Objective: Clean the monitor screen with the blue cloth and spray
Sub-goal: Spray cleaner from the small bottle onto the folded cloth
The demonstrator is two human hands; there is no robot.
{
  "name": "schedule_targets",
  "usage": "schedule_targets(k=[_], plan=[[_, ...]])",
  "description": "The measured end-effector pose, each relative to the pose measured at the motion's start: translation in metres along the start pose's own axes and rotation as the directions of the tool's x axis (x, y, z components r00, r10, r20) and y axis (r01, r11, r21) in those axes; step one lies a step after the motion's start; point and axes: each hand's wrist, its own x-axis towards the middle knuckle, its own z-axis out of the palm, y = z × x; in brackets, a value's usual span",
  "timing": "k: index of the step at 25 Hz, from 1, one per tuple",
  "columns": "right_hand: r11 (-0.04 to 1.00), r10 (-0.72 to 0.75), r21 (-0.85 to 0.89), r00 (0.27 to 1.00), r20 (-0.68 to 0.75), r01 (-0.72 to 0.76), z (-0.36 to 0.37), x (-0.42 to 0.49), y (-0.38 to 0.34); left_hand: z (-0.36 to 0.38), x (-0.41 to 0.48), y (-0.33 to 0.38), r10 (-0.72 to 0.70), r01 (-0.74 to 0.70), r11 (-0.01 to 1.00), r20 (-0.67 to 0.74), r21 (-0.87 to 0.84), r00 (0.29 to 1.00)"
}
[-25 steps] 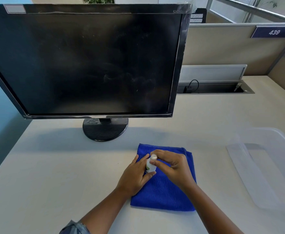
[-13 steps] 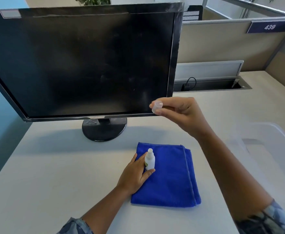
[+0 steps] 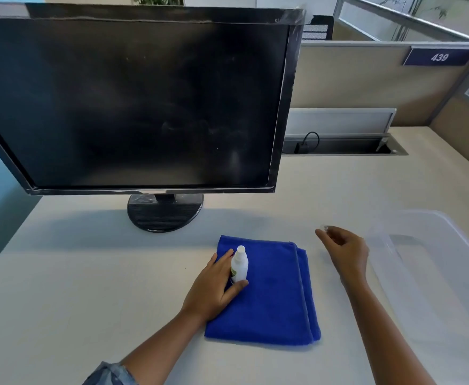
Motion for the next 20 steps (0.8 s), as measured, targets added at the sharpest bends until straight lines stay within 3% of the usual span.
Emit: schedule_targets(k=[5, 15, 18, 20], plan=[[0.987, -0.060, -0.151, 0.996, -0.066, 0.049, -0.002, 0.003, 0.030, -0.001, 0.000, 0.000, -0.008, 0.008, 1.000, -0.014, 0.001, 1.000], [0.982, 0.002, -0.187, 1.000, -0.025, -0.006, -0.004, -0.003, 0.040, -0.003, 0.001, 0.002, -0.010, 0.010, 0.999, -0.018, -0.031, 1.000], [0.961, -0.114, -0.262, 0.990, -0.088, 0.087, -0.002, -0.014, 0.022, -0.003, 0.000, 0.002, -0.009, 0.008, 0.999, -0.021, -0.042, 1.000], [0.957, -0.227, -0.205, 0.968, -0.105, 0.203, 0.005, -0.031, -0.002, -0.003, 0.000, 0.002, -0.002, 0.001, 0.999, -0.023, -0.040, 1.000]])
